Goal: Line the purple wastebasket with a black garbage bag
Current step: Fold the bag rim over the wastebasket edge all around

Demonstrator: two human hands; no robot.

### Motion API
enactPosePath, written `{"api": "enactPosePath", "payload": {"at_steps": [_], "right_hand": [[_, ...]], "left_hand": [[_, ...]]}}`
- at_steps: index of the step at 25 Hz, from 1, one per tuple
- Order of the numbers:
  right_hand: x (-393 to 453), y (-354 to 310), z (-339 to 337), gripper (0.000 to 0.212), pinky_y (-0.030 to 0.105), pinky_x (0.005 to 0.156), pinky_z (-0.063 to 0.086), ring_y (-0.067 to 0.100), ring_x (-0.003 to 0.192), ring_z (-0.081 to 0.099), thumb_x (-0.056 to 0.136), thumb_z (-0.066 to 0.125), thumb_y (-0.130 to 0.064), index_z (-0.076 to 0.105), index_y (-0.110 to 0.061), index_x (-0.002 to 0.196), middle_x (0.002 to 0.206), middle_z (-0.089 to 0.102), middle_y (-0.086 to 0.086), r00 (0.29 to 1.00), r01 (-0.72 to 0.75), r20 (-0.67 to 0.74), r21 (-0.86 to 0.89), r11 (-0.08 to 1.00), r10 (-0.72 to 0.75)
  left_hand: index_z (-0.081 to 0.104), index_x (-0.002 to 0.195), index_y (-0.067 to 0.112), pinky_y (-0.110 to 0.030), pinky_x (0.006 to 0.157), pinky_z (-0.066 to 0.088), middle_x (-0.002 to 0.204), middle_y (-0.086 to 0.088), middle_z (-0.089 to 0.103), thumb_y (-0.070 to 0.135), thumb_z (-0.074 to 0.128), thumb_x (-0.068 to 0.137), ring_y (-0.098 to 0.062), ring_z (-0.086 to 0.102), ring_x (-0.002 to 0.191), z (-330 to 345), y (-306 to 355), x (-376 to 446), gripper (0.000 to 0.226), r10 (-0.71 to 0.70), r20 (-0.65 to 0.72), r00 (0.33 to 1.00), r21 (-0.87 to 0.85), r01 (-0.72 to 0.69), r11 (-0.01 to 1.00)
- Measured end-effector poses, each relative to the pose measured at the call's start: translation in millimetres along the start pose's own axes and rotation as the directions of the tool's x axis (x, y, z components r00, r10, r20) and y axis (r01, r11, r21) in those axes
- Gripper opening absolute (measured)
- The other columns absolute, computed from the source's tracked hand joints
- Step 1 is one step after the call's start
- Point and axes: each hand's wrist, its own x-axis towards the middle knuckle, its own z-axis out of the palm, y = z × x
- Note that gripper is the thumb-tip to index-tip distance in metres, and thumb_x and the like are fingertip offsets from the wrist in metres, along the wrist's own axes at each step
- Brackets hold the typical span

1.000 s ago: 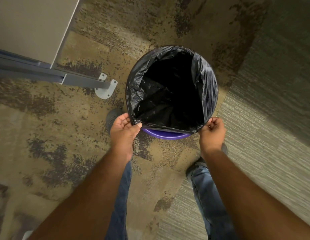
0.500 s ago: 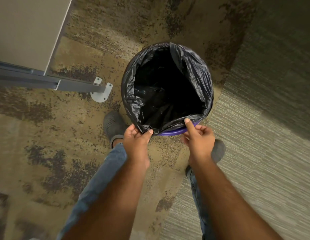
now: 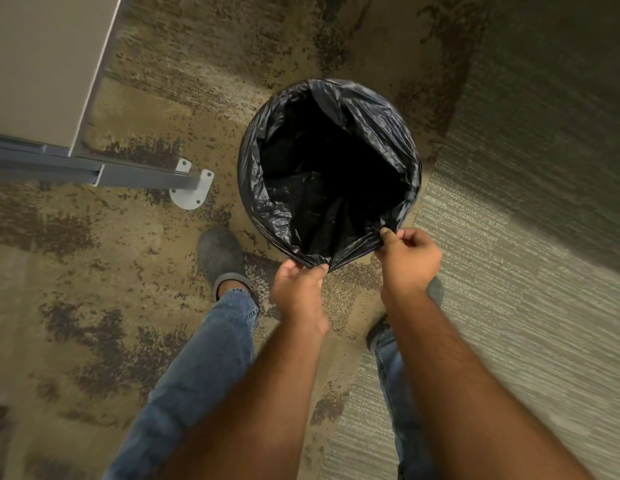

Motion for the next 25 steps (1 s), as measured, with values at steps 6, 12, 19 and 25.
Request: {"api": "enactPosePath", "payload": {"at_steps": [6,12,19,25], "right_hand": [[17,18,-27,0.028,0.017,0.059,0.062,0.008,0.064,0.071,0.096,0.072,0.007,0.059,-0.012,0.079,0.083,0.067,0.005,0.914,-0.358,0.311,0.312,0.880,0.262],[54,4,1,0.029,0.022,0.056,0.061,0.008,0.063,0.077,0.100,0.058,0.012,0.064,-0.015,0.093,0.097,0.077,0.010,0.898,-0.319,0.349,0.097,0.943,0.268],[100,-47,-23,0.042,0.037,0.085,0.060,0.015,0.088,0.072,0.088,0.045,0.014,0.068,-0.016,0.106,0.087,0.079,-0.005,0.836,-0.299,0.509,0.108,0.948,0.205],[115,-84,-8,0.010,0.025,0.068,0.057,0.007,0.072,0.068,0.101,0.071,-0.025,0.077,-0.022,0.094,0.083,0.075,-0.005,0.870,-0.078,0.492,0.123,0.989,0.008]], "left_hand": [[0.062,0.087,0.009,-0.014,0.058,0.055,0.078,0.001,0.066,-0.016,0.074,0.083,-0.005,0.066,0.063,0,1,8,0.028,0.103,0.079,0.992,0.206,-0.117,0.971],[0.071,0.095,0.004,-0.018,0.068,0.061,0.096,-0.008,0.075,-0.014,0.069,0.091,-0.020,0.077,0.089,-5,3,24,0.019,0.040,0.061,0.997,0.144,-0.049,0.988],[0.062,0.140,0.013,-0.039,0.090,0.064,0.132,-0.009,0.071,0.015,0.054,0.108,-0.026,0.072,0.116,-34,61,67,0.033,0.054,0.074,0.996,0.037,-0.057,0.998],[0.076,0.118,0.026,-0.033,0.085,0.059,0.120,0.004,0.079,0.030,0.074,0.098,-0.013,0.071,0.112,-16,110,77,0.021,0.219,0.053,0.974,0.115,-0.224,0.968]]}}
